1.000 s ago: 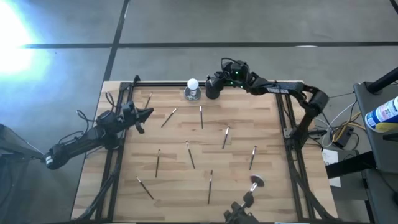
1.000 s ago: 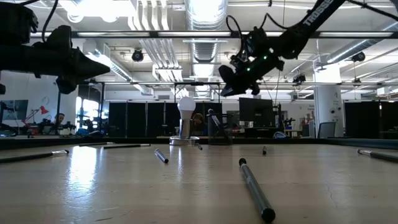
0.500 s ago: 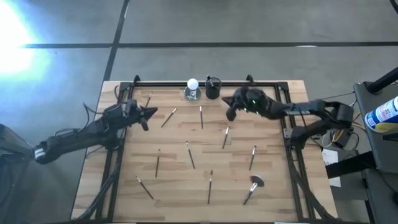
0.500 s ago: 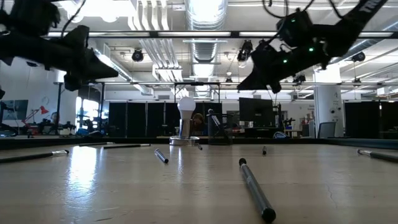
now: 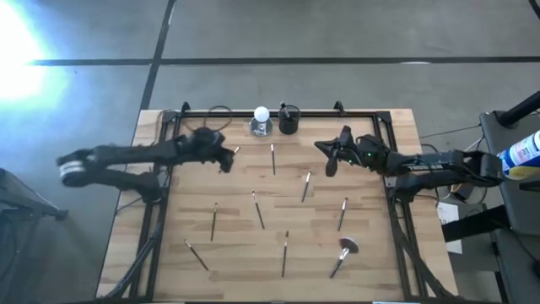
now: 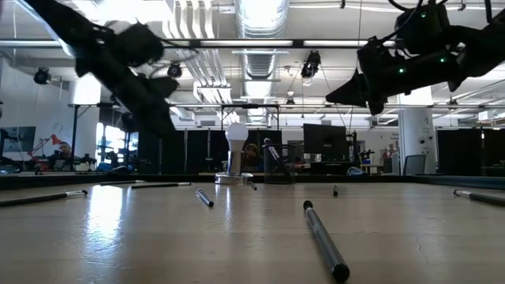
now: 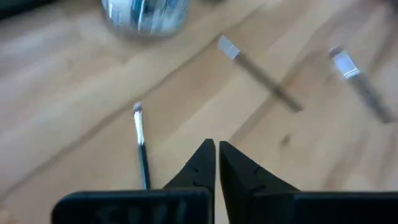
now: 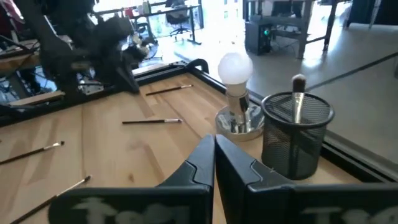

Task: Pick & Place Makeup Supplies
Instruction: Put the makeup brush into the black makeup holder

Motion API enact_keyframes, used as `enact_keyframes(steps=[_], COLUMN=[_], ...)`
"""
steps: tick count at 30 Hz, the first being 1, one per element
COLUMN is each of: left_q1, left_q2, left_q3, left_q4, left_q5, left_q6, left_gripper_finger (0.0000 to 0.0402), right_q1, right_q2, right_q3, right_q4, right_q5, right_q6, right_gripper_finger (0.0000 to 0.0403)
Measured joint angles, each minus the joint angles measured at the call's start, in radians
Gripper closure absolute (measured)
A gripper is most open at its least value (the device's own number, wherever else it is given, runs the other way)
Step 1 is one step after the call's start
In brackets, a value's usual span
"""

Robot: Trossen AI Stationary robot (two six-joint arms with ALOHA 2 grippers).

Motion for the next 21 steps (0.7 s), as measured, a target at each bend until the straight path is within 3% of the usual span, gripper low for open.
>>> enact_keyframes(steps=[11,21], left_q1=[0.036,0.111], left_q2=[0.343,0.444], left_q3=[0.222,0.244], left_q4=[-0.082,-0.046], left_q5=[-0.154,-0.146], left_q6=[0.026,0.024], left_gripper_finger=[0.0294,0.0287], right_q1=[0.000,-0.001], right_q2=[-0.082,-0.087], right_q3=[-0.052,-0.055], right_q4=[0.017,0.017], right_q5=[0.007,0.007], right_q6=[-0.008,-0.022], right_gripper_finger=[0.0394,0.0394])
